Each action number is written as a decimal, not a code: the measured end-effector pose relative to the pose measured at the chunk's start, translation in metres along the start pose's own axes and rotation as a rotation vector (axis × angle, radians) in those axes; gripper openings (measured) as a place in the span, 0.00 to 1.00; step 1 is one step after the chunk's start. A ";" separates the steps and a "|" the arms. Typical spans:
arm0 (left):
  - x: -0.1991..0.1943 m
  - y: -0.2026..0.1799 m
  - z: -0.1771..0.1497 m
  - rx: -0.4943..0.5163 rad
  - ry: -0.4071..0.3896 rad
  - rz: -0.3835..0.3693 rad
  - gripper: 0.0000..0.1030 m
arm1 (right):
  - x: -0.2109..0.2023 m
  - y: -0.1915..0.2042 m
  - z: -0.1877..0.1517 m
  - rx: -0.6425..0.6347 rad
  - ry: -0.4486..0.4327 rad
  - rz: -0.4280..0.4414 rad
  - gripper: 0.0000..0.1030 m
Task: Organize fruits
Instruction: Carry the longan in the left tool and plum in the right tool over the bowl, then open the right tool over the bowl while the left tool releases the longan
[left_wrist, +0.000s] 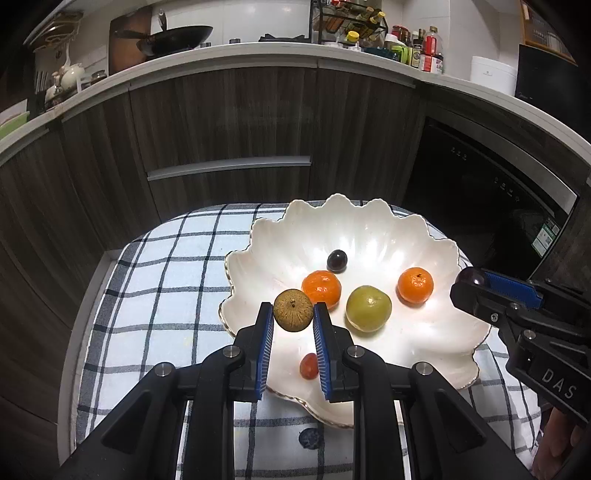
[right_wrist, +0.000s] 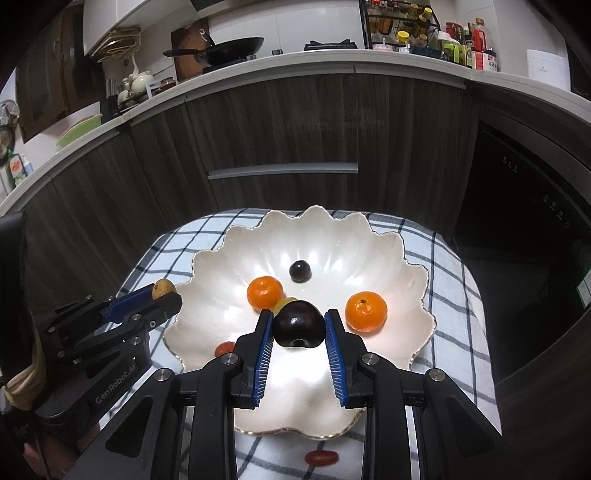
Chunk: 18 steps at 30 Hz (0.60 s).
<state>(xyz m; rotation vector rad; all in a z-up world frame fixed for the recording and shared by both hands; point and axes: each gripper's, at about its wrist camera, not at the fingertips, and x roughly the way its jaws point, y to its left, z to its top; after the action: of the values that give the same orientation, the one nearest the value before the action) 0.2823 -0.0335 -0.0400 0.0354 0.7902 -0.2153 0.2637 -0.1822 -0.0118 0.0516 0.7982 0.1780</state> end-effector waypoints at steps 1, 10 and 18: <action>0.001 0.000 0.000 0.001 -0.002 0.001 0.22 | 0.001 0.000 0.000 0.000 0.003 -0.001 0.29; 0.007 0.000 0.004 0.014 0.006 0.001 0.31 | 0.013 -0.005 0.002 0.003 0.042 -0.019 0.29; -0.001 0.004 0.009 0.022 -0.015 0.034 0.62 | 0.013 -0.006 0.006 0.011 0.041 -0.045 0.63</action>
<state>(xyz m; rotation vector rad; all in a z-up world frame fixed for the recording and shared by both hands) 0.2892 -0.0307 -0.0333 0.0675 0.7713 -0.1916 0.2776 -0.1861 -0.0175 0.0409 0.8405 0.1322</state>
